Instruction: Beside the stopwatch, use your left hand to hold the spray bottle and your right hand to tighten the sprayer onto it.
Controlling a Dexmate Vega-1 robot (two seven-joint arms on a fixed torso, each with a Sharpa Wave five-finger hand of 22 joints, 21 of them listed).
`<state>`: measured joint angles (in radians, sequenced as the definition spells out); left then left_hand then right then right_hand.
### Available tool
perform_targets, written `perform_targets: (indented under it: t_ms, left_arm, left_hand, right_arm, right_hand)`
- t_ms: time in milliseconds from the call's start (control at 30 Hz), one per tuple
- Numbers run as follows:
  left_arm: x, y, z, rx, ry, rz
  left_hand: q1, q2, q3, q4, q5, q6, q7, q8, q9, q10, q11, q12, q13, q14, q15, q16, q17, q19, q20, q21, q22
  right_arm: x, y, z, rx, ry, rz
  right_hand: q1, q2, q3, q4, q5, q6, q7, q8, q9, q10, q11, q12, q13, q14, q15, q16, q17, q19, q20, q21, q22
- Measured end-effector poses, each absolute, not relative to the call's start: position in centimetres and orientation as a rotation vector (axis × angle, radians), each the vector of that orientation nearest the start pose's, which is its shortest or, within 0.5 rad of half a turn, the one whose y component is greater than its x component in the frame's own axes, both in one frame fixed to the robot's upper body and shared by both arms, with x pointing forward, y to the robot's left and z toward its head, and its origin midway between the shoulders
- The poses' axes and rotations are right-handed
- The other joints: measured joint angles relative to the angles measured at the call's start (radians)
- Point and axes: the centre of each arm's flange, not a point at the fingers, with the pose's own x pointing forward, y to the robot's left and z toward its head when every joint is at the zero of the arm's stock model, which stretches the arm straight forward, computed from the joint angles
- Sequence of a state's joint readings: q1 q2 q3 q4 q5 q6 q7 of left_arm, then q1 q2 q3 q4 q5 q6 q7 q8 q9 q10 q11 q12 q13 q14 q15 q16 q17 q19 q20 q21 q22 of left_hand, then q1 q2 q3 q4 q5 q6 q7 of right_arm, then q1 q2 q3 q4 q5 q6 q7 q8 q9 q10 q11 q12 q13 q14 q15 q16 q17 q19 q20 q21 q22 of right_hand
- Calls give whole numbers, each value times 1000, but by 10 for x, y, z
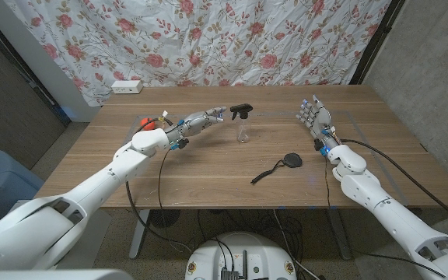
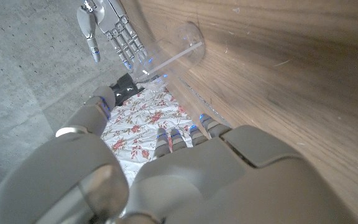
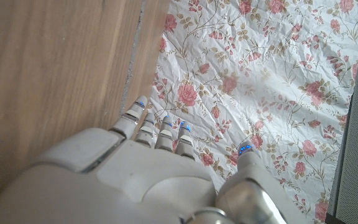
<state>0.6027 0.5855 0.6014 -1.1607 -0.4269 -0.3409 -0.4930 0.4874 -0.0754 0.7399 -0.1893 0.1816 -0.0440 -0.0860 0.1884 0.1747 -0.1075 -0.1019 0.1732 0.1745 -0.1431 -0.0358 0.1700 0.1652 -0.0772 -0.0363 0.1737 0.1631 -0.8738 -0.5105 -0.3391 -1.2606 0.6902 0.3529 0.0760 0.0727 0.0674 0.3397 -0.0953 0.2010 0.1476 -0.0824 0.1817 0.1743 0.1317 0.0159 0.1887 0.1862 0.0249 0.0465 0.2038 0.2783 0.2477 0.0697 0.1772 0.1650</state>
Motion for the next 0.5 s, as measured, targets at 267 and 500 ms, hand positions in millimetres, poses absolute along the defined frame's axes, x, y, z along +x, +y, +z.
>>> perform_targets:
  t_ms: [267, 500]
  left_arm:
    - [663, 213, -6, 558, -545, -716]
    - [667, 203, -7, 584, -539, -731]
  left_hand:
    - [35, -28, 0, 0, 0, -45, 34, -4, 0, -41, 22, 0, 0, -23, 12, 0, 0, -67, 2, -4, 0]
    - [65, -50, 0, 0, 0, -121, 48, -7, 0, -63, 38, 0, 0, -28, 25, 0, 0, -90, 3, -4, 0]
  right_arm:
    - [647, -311, -48, 82, -606, 193]
    - [646, -311, -50, 82, -603, 190]
  right_hand:
    - [0, 0, -4, -4, 0, -5, -5, 0, 0, 0, 0, 0, 0, -5, 6, 0, 0, -5, 6, 0, 0]
    - [0, 0, -4, -4, 0, -11, 0, 0, 0, 0, 0, 0, 0, -13, 13, 0, 0, -5, 5, 0, 0]
